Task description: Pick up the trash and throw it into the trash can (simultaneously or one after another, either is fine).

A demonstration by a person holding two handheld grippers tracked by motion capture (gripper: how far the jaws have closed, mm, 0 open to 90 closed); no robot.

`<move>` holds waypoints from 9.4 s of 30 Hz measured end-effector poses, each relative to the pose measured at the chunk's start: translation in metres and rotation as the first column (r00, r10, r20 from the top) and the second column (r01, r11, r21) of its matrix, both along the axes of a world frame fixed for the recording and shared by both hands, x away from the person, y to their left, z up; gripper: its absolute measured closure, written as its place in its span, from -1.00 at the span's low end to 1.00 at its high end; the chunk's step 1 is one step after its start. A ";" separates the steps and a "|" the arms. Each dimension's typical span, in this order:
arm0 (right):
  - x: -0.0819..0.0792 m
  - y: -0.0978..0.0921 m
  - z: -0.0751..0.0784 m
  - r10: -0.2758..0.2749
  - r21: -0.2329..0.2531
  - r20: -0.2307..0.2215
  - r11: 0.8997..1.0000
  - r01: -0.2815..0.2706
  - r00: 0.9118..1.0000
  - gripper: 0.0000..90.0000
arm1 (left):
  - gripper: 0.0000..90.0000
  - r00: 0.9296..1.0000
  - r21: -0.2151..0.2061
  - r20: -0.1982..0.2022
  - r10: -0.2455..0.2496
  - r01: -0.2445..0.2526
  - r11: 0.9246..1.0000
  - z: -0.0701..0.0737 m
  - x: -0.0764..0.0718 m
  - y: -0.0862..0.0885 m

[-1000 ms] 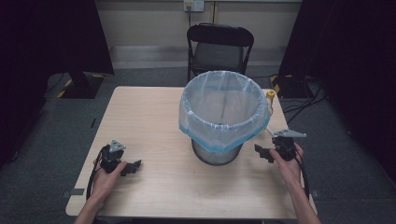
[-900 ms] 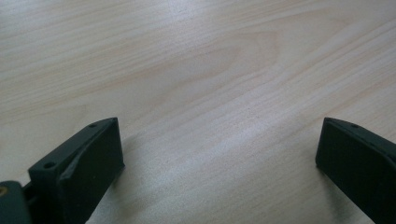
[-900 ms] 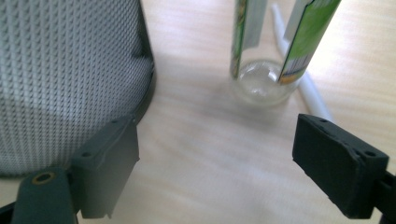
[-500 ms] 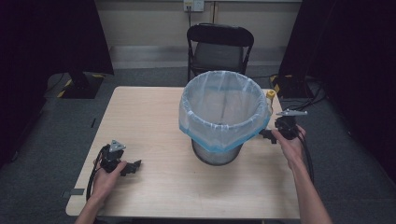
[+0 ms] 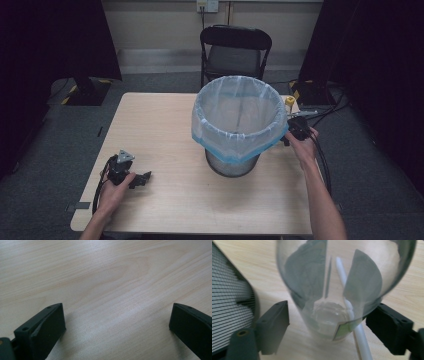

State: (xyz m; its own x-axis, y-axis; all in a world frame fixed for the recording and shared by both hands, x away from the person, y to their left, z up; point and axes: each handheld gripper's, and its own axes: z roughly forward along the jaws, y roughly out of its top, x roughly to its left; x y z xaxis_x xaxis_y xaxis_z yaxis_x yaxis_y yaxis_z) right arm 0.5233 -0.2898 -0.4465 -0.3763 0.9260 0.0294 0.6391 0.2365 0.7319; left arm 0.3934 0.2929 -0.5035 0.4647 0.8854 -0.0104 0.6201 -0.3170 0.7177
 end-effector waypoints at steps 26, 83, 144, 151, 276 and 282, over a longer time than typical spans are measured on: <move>0.015 0.010 -0.027 -0.072 0.000 0.066 0.997 0.073 0.995 -0.39 | -1.00 1.000 0.000 0.000 -0.002 0.002 1.000 0.000 0.000 0.000; -0.058 -0.013 0.026 -0.109 0.226 0.228 0.972 0.057 0.968 -0.37 | -0.99 1.000 0.012 0.002 -0.002 0.002 1.000 0.000 -0.001 0.001; -0.115 -0.022 0.114 -0.169 0.276 0.498 0.961 0.030 0.850 -0.37 | -0.99 1.000 0.015 0.002 -0.003 0.003 1.000 0.001 -0.001 0.001; -0.120 -0.020 0.123 -0.167 0.291 0.530 0.957 0.007 0.831 -0.37 | -0.99 1.000 0.016 0.002 -0.004 0.004 1.000 0.001 -0.001 0.001; -0.058 0.003 0.174 0.031 0.346 0.361 0.924 -0.164 0.932 -0.44 | -1.00 1.000 0.002 0.004 0.011 -0.011 1.000 0.000 -0.002 0.001; -0.056 -0.011 0.156 -0.009 0.338 0.329 0.935 -0.108 0.944 -0.43 | -1.00 1.000 -0.003 0.001 0.012 -0.012 1.000 0.000 -0.002 0.001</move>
